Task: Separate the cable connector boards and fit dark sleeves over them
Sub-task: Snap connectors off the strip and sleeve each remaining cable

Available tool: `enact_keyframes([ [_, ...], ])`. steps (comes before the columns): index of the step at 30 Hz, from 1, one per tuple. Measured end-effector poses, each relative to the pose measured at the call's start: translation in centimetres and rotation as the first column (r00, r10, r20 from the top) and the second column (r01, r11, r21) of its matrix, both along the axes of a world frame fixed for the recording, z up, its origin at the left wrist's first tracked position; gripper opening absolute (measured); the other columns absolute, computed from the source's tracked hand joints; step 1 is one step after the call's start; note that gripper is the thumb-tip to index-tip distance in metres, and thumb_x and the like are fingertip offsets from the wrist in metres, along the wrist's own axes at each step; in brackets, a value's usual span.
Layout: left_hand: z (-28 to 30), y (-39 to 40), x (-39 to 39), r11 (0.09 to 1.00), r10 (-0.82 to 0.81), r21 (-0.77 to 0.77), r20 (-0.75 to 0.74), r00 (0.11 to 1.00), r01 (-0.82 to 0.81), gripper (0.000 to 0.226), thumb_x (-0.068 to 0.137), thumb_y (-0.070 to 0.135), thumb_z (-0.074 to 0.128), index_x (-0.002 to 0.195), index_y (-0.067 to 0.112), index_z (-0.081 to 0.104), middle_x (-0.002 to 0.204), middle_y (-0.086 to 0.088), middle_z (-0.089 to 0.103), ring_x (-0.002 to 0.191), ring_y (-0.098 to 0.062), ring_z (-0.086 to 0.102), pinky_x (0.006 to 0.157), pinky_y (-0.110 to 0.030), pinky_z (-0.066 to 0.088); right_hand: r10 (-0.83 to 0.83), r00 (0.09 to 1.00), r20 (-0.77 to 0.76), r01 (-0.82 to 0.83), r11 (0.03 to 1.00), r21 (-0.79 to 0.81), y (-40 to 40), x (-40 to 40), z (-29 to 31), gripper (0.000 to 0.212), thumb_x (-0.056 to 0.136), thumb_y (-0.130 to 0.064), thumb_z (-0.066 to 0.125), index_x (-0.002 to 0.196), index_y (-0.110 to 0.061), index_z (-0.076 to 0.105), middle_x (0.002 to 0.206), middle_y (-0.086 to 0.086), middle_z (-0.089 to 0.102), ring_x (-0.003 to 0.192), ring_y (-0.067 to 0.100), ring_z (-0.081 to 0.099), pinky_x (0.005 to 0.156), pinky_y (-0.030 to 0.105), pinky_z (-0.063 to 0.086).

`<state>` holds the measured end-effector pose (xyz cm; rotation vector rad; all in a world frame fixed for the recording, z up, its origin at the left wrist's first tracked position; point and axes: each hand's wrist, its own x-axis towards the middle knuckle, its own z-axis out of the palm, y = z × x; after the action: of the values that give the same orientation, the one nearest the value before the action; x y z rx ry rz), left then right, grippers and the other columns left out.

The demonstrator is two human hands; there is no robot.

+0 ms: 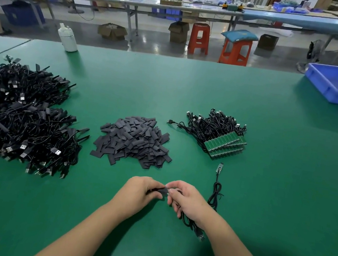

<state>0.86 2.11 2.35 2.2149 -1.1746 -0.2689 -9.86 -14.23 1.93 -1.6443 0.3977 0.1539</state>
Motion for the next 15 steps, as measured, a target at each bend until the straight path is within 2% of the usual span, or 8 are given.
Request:
enact_keyframes([
  [3, 0.1, -0.5, -0.2, 0.998, -0.056, 0.044, 0.034, 0.998, 0.055, 0.022, 0.087, 0.03, 0.069, 0.109, 0.029, 0.073, 0.093, 0.006, 0.07, 0.085, -0.01, 0.062, 0.08, -0.025, 0.048, 0.023, 1.0, 0.011, -0.022, 0.999, -0.031, 0.0, 0.0, 0.0, 0.023, 0.103, -0.013, 0.044, 0.126, -0.014, 0.049, 0.073, -0.003, 0.062, 0.054, 0.011, 0.05, 0.049, 0.025, 0.045],
  [7, 0.3, -1.1, -0.6, 0.992, -0.103, 0.081, 0.094, 0.99, 0.095, 0.013, 0.092, 0.031, 0.064, 0.101, 0.029, 0.073, 0.09, 0.004, 0.071, 0.084, -0.016, 0.064, 0.078, -0.031, 0.05, 0.041, 0.999, 0.009, -0.041, 0.997, -0.067, 0.1, -0.1, 0.0, 0.021, 0.104, -0.015, 0.043, 0.123, -0.016, 0.052, 0.071, -0.004, 0.06, 0.055, 0.01, 0.05, 0.05, 0.027, 0.047],
  [12, 0.1, -0.9, -1.0, 1.0, 0.003, -0.005, 0.053, 0.999, -0.002, 0.015, 0.092, 0.027, 0.065, 0.104, 0.029, 0.074, 0.091, 0.005, 0.073, 0.083, -0.015, 0.065, 0.079, -0.029, 0.051, -0.017, 0.999, -0.05, 0.02, 0.998, 0.065, 0.2, 0.3, 0.1, 0.026, 0.098, -0.009, 0.041, 0.12, -0.015, 0.054, 0.074, 0.003, 0.058, 0.056, 0.012, 0.051, 0.049, 0.028, 0.046],
  [15, -0.1, -1.0, -1.1, 1.0, -0.001, 0.006, 0.05, 0.999, 0.0, 0.017, 0.092, 0.029, 0.065, 0.107, 0.027, 0.074, 0.095, 0.004, 0.074, 0.085, -0.016, 0.066, 0.08, -0.029, 0.051, -0.018, 0.999, -0.036, 0.02, 0.997, 0.076, 0.1, 0.1, -0.1, 0.031, 0.095, -0.004, 0.041, 0.12, -0.015, 0.056, 0.073, 0.003, 0.059, 0.057, 0.013, 0.052, 0.051, 0.028, 0.048],
])
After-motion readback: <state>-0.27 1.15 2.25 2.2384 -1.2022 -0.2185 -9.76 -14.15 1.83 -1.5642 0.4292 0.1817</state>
